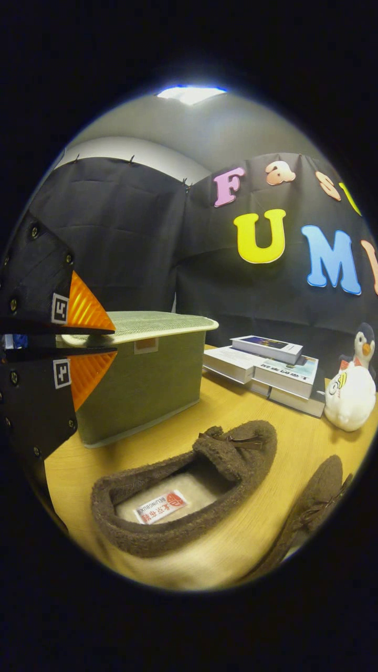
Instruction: Open the storage box then place both shoes into the box .Put the left shoe in first, then the right shoe, with the right side of both shoes facing outward in a uniform manner.
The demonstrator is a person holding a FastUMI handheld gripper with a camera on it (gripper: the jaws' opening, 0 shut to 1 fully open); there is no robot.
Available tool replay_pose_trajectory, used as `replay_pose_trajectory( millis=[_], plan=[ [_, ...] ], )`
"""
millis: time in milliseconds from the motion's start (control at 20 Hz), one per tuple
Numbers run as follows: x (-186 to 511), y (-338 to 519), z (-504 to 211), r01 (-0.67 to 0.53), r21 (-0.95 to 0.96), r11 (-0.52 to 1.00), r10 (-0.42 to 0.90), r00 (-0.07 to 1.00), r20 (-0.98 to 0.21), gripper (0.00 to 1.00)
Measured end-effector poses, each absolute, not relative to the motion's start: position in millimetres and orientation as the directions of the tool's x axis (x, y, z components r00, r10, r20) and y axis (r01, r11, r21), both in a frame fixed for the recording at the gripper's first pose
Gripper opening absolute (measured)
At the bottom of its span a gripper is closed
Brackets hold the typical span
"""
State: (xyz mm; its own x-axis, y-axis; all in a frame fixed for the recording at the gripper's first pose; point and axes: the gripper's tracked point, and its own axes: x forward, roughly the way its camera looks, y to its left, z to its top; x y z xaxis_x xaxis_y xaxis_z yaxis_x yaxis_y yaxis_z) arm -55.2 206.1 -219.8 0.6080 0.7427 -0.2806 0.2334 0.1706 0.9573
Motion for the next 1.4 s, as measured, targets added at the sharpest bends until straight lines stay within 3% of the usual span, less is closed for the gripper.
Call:
replay_pose_trajectory(
  millis=[50,300,700,850,1050,1400],
  plan=[
    [-54,206,-216,0.216,0.96,0.177,0.748,0.605,-0.274,0.05],
    [-61,221,-196,0.173,0.974,0.147,0.8,0.559,-0.22,0.05],
    [-53,235,-206,0.247,0.962,0.119,0.805,0.542,-0.239,0.04],
    [-66,198,-195,0.217,0.961,0.172,0.77,0.578,-0.269,0.02],
    [-45,237,-187,0.171,0.968,0.181,0.786,0.567,-0.247,0.0],
    [-32,267,-110,-0.001,0.98,0.2,0.811,0.561,-0.165,0.0]
  ],
)
